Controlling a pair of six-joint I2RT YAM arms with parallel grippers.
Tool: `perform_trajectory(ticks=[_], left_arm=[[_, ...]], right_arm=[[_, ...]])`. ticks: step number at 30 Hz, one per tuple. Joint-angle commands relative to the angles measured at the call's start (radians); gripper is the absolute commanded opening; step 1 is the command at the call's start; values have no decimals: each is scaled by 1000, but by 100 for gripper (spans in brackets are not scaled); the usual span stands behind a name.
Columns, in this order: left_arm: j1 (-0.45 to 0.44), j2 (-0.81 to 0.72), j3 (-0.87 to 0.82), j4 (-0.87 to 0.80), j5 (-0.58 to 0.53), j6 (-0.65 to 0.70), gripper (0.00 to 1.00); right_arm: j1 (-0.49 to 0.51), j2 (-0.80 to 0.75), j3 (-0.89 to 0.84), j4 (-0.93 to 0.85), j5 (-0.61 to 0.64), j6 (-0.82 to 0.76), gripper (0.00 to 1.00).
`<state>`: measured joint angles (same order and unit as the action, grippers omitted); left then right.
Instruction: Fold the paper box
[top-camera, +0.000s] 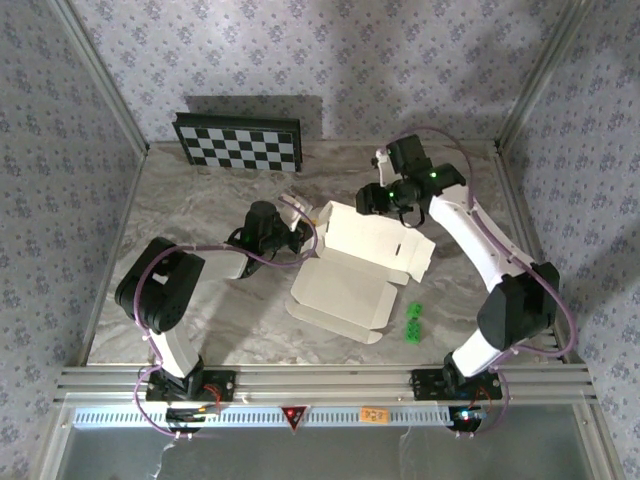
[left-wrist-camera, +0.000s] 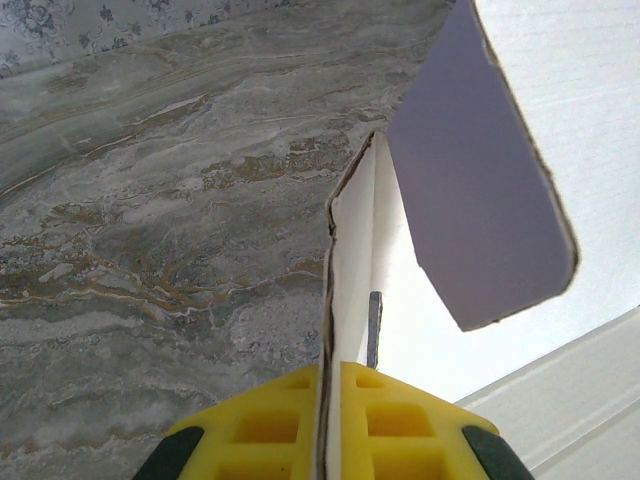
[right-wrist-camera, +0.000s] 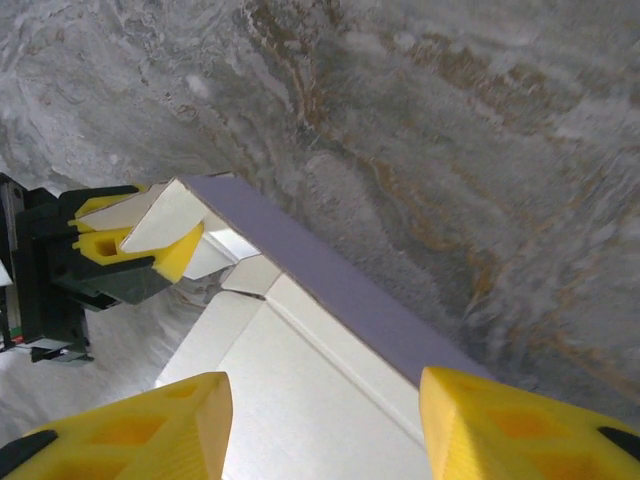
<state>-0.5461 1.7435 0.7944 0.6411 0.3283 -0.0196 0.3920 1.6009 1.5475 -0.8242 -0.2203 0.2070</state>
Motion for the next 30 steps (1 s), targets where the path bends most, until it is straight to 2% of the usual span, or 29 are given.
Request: perform_trajectory(ticks=[1,9,13,15,20,25,30], left_arm=[[-7,-7,0,9,14,15,4],[-7,-9,4,0,14,17,4],[-6,-10,10,-7,3,17,4],[-7,-10,34,-44,-11,12,4],[-10,-17,120,-172,-48,7,4],[-16,-15,203,-298,-62,-5,5],[-44,-22,204,-342,-126,-27,7]], right_arm=[[-2,68,82,-128,45,-198,57],[26,170,104,-212,118,-372,61],[50,202,120,-220,181,-378,53],[75,205,122,-227,230,-376,44],[154,196,109,-240,391,-307,24],[226,196,107,-251,515,-186,19],[279,198,123,-258,613,-62,17]])
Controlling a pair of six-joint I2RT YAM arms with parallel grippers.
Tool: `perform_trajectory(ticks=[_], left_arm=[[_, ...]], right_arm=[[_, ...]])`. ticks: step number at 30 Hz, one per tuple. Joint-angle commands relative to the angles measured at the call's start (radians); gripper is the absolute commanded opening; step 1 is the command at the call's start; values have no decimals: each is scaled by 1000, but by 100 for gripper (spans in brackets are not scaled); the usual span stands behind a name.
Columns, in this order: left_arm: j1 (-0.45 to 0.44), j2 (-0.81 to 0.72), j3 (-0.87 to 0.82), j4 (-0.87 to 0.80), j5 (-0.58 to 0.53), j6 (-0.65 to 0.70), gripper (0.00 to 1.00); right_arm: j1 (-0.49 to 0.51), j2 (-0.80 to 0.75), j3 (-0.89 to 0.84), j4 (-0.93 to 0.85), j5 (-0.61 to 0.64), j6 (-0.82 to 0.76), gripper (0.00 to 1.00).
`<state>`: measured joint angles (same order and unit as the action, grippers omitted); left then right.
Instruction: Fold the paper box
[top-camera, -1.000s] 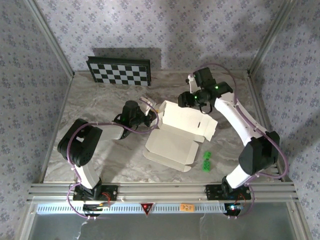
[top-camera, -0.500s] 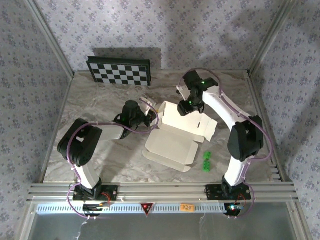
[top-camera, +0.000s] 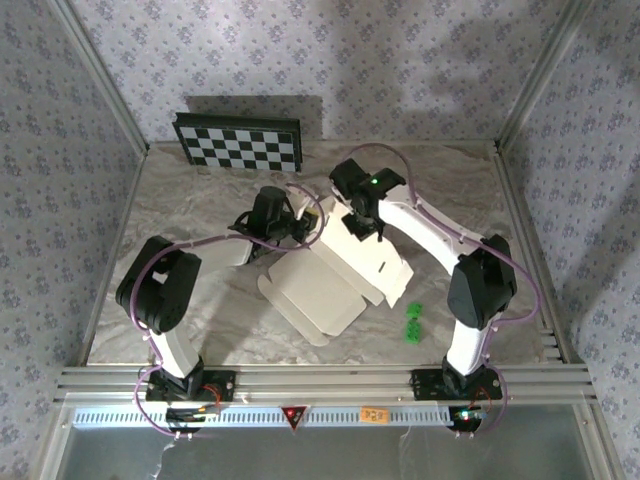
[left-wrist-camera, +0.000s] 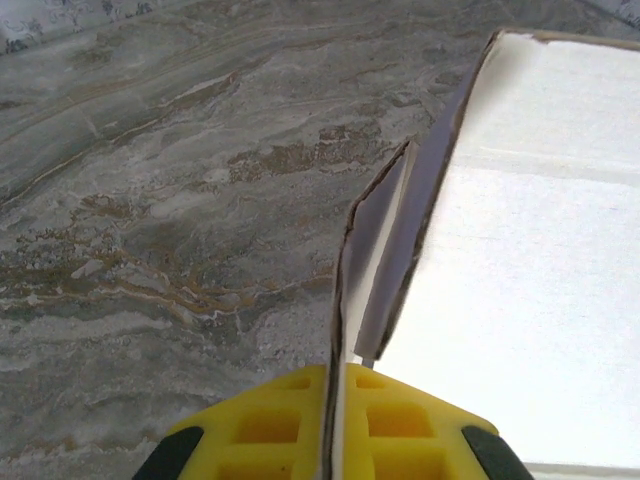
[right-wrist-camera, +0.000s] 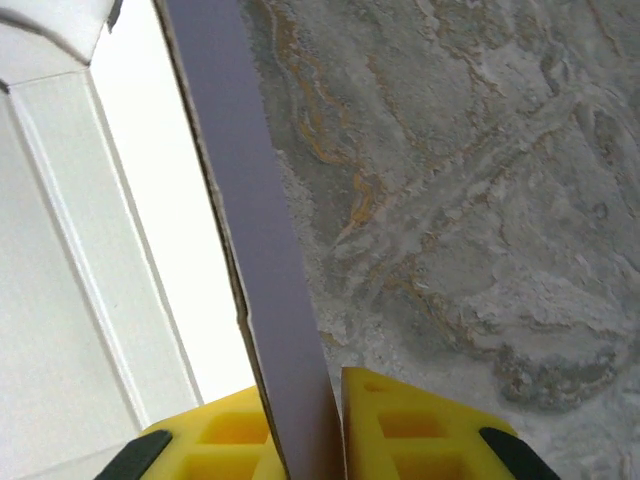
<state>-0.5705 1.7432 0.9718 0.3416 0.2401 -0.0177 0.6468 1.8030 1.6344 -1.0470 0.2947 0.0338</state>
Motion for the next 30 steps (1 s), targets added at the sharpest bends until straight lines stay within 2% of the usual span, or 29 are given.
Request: perform_trajectory(ticks=[1,9,17,24,30], left_arm=[[-22,-24,16,-40,-54,-38,8],[-39,-44,-176,174,-192,-194,9],[-121,-40,-302,345,-321,-200,9],[-132,-5,-273,425,-313,-151,9],[-80,29,-152,438,-209,-125,9]], right_arm=[[31,-5,40,-37,113,125,17],[108,-2,34,-59,234,212,17],[195,-42,-28,-18,328,296,17],[233,-98,-108,82,436,332,16],[214,-124,-120,197,539,290,13]])
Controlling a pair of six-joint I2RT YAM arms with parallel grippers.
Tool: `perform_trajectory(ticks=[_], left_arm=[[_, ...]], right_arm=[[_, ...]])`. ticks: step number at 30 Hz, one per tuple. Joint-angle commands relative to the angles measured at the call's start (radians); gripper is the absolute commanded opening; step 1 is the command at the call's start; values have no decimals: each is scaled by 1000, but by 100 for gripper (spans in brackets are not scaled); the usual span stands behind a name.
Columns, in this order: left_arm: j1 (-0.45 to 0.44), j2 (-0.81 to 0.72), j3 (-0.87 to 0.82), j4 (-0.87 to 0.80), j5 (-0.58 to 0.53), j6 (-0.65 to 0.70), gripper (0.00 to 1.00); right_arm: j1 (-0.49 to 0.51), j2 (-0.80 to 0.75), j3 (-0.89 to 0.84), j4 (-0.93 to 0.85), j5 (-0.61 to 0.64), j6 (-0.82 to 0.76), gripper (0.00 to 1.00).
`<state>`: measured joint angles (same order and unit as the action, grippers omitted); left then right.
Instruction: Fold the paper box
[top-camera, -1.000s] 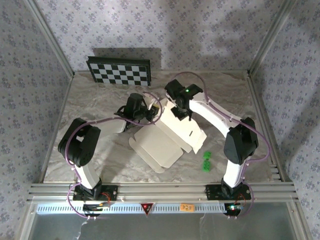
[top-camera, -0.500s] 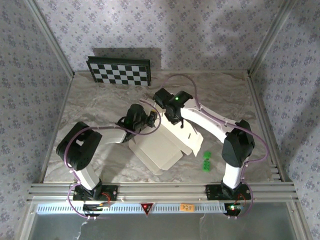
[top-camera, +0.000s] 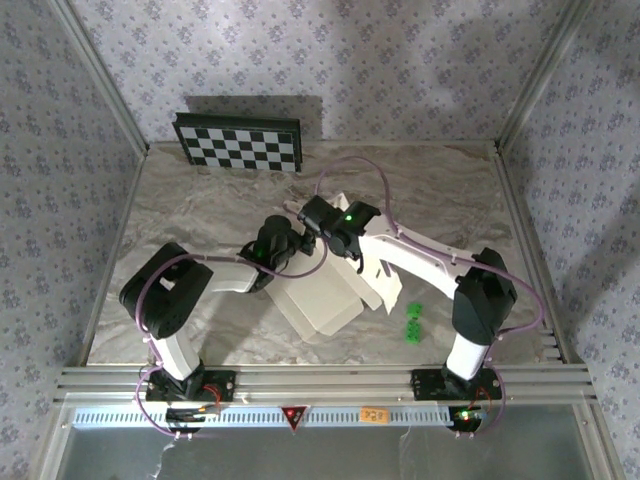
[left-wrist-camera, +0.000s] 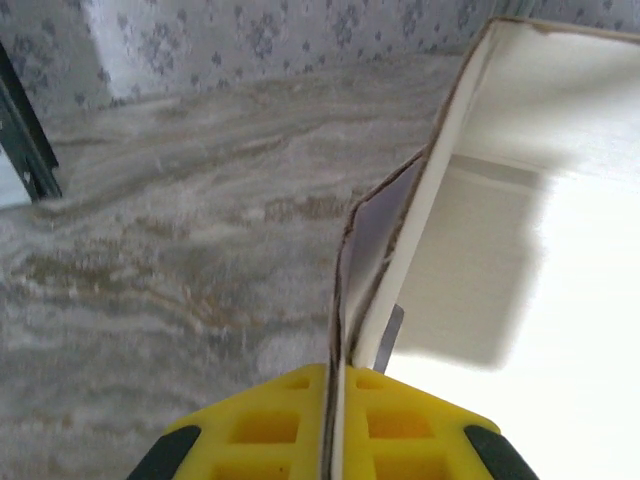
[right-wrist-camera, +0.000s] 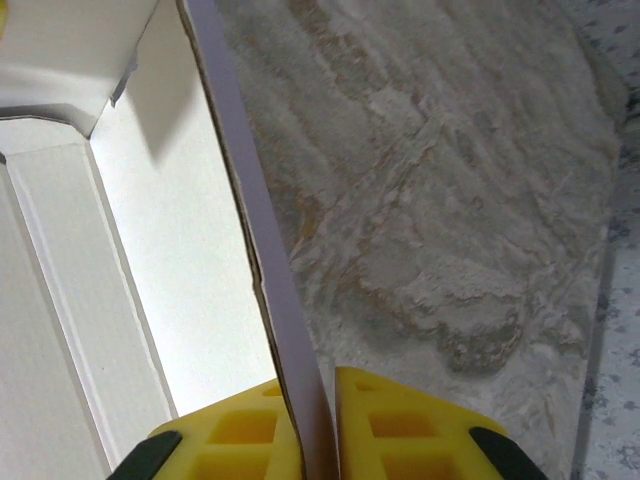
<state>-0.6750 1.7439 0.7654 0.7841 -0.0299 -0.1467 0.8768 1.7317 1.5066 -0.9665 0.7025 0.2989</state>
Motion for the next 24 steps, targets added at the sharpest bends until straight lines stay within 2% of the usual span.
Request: perform_trajectory(ticks=[1,4,8,17,20,24], left_arm=[[38,37,74,2,82,1,9],[75,68,118,7,123,-8,9],[80,95,128,-36,103,-9,8],[30,145,-47,177,32,-50,8],[30,173,-102,309,53,-66,9],[29,223,-137,414,70,-80,10]], right_arm=[[-23,-53,3,141,149,14,13],[-47,-51,-13,208,178,-5,12],[-53,-31,-37,294,226,-16,10],[-12,32,-47,298,275,24,9],[1,36,-44,270,265,46,9],[15,35,-29,177,215,109,15]])
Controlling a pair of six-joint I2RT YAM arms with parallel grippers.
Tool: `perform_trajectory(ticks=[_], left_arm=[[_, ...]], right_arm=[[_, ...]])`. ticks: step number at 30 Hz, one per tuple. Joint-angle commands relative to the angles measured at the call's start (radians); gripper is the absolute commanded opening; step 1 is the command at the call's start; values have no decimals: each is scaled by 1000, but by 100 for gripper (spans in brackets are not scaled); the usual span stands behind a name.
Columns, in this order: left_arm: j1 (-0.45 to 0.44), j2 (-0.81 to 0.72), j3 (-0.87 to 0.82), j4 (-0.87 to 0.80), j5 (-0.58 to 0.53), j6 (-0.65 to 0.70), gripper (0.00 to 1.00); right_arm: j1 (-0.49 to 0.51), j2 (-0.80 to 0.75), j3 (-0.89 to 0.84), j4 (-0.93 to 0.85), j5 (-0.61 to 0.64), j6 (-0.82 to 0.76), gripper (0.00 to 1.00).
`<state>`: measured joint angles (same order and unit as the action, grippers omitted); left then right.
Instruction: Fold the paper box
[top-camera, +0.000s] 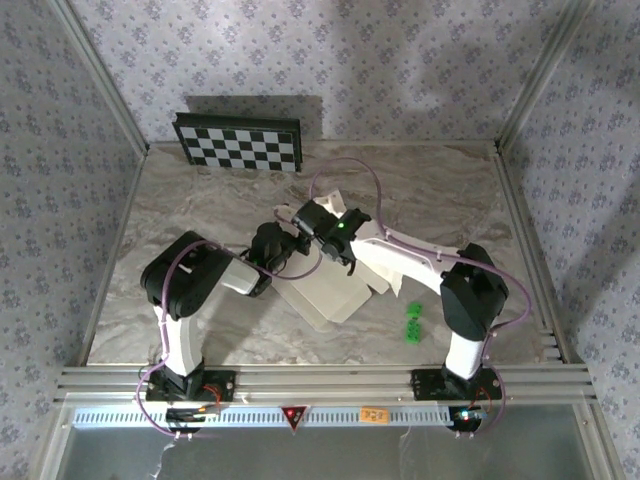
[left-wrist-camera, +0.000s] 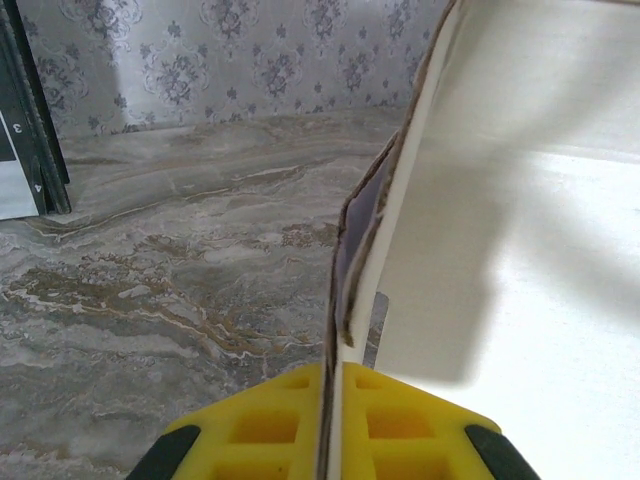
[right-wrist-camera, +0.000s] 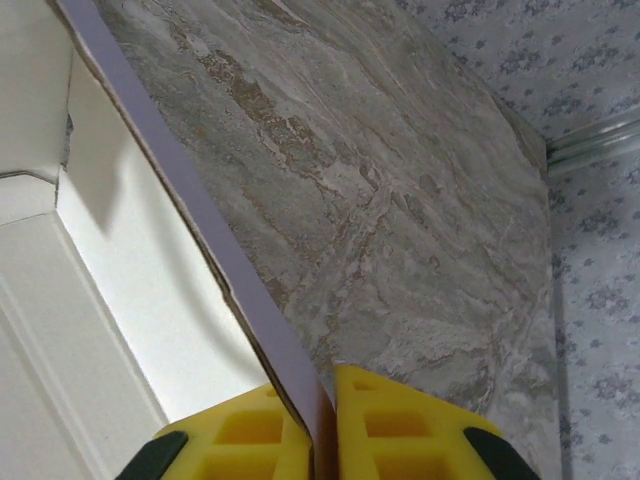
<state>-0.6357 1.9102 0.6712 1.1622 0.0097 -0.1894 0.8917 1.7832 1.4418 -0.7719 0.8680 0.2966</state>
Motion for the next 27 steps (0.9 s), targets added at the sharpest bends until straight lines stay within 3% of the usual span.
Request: perform_trajectory(ticks=[1,11,15,18,22,27], left_arm=[[-8,70,-49,62,35,-38,10],[-7,116,-65,142,63,-3,10],[-8,116,-67,142,65,6,9],[-7,116,-66,142,69,10,8],[-8,118,-65,139,76,13,8],[-7,115,-65,137,78,17,8]], right_arm=[[1,-22,35,-42,22,130,17],[-10,-166,44,-114,-276,118,42],[-44,-216,85,-107,-484,56,50],[-91,-219,131,-117,-602,17,52],[-174,-174,192,-157,-669,-38,52],[-309,-59,295,-235,-912,-78,50]])
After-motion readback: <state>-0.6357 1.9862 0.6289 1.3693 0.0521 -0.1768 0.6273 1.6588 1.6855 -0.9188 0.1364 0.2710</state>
